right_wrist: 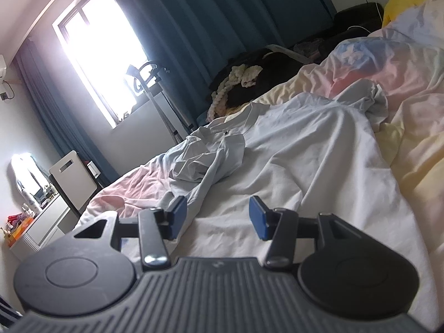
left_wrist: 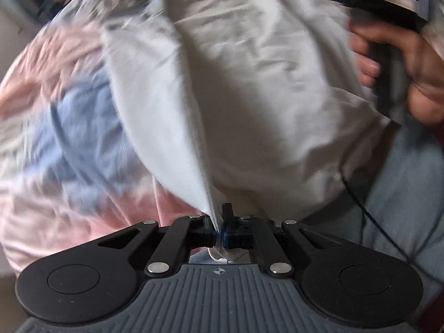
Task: Fold clothes
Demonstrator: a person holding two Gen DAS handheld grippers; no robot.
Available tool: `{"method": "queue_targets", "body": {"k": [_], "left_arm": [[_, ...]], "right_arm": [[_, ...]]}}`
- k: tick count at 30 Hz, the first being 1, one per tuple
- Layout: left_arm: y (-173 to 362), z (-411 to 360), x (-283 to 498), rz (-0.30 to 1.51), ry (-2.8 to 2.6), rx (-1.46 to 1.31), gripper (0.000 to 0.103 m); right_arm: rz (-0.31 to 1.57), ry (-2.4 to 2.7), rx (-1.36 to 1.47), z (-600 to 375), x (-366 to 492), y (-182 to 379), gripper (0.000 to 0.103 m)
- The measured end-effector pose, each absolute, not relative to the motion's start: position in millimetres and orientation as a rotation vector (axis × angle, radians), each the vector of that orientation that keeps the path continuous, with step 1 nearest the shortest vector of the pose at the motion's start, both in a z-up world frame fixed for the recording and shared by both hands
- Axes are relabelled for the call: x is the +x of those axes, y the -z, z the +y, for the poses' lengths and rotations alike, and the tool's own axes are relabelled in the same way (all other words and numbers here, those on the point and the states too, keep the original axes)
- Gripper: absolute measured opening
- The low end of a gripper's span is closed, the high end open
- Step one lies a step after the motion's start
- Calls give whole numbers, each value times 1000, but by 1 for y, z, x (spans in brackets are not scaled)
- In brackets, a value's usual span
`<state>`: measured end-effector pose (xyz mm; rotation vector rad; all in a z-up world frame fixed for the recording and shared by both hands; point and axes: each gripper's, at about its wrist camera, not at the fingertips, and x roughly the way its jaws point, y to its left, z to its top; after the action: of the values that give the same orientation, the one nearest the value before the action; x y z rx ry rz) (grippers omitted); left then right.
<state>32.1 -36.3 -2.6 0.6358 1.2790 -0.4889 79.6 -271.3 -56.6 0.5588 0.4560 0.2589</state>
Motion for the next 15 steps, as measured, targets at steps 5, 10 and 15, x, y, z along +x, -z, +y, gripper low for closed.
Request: {"method": "queue_targets", "body": {"k": [5, 10, 15], "left_arm": [[5, -63, 24, 1269, 582, 731, 5], [38, -75, 23, 1228, 632, 720, 7], [51, -67, 21, 1195, 628, 638, 19]], "right_arm": [[456, -254, 578, -275, 79, 57, 52], [450, -262, 595, -278, 78, 56, 52], [536, -343, 591, -255, 80, 62, 54]]}}
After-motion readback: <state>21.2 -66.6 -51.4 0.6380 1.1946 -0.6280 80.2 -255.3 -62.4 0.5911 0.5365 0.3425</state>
